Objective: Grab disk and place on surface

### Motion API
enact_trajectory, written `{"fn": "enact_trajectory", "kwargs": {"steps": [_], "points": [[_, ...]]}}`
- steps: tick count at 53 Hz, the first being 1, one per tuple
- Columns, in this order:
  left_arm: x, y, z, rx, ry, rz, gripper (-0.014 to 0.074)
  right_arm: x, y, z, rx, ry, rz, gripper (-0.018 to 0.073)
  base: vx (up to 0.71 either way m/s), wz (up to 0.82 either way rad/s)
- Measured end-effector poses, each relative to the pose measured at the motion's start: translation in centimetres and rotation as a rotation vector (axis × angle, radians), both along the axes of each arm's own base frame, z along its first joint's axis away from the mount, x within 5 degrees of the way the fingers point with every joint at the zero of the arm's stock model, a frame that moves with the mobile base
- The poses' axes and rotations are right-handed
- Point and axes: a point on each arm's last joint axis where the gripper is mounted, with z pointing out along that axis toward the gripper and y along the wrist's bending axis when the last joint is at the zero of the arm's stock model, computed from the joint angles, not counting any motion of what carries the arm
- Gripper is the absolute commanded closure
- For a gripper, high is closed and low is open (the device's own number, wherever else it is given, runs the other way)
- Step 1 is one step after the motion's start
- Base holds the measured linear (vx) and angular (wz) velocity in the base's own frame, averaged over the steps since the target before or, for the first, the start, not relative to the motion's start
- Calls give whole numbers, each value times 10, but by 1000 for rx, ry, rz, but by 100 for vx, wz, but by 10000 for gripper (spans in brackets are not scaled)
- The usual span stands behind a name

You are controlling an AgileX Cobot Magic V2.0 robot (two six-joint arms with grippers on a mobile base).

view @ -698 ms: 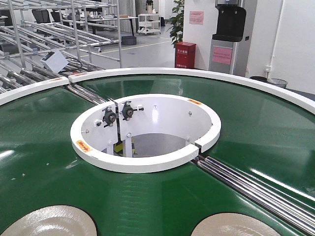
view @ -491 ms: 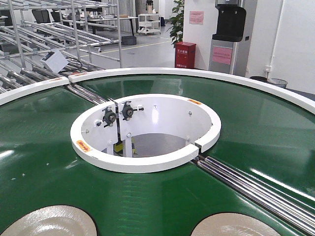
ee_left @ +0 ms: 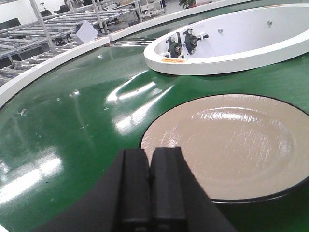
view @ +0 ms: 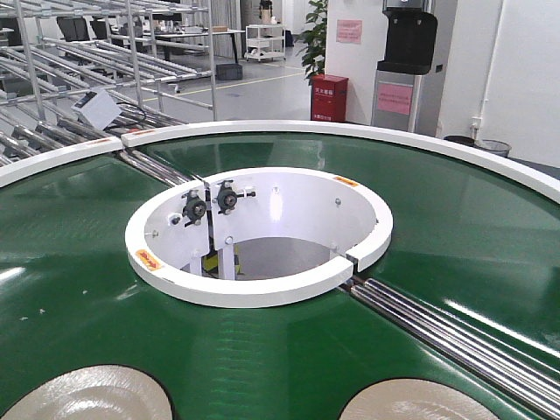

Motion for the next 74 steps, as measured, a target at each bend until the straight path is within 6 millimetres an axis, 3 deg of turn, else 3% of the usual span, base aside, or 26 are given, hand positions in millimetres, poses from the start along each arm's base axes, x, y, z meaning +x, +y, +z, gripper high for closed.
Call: {"fn": "enact_trajectory", "kwargs": {"steps": [18,28,32,35,40,45,50,57,66,74], "points": [[0,0,6,5,-65,4,598,0,0,1,0,-8,2,568,0,0],[-2,2,30,-137,-337,18,598,-2,3,13,15,-147,33,568,0,0],[-7,4,49,-226,-451,12,598,-4,3,24,30,-212,44,568,0,0],[-14,3,74,-226,-520,3,598,-8,3,42,40,-253,40,568,0,0],[-33,2,141,-147,-652,-4,598,-22,1,99,29,-352,25,568,0,0],[-38,1,194,-86,-690,0,598,-28,-1,159,-3,-425,8,568,0,0],[-16,1,240,-69,-620,-2,598,-10,0,205,-26,-406,-2,568,0,0],[30,2,260,-73,-449,-8,598,37,4,227,-40,-300,-3,568,0,0],[83,2,244,-128,-203,-20,596,99,8,214,-57,-103,-2,568,0,0],[103,1,229,-165,-81,-27,567,123,9,195,-67,34,-9,549,0,0]]}}
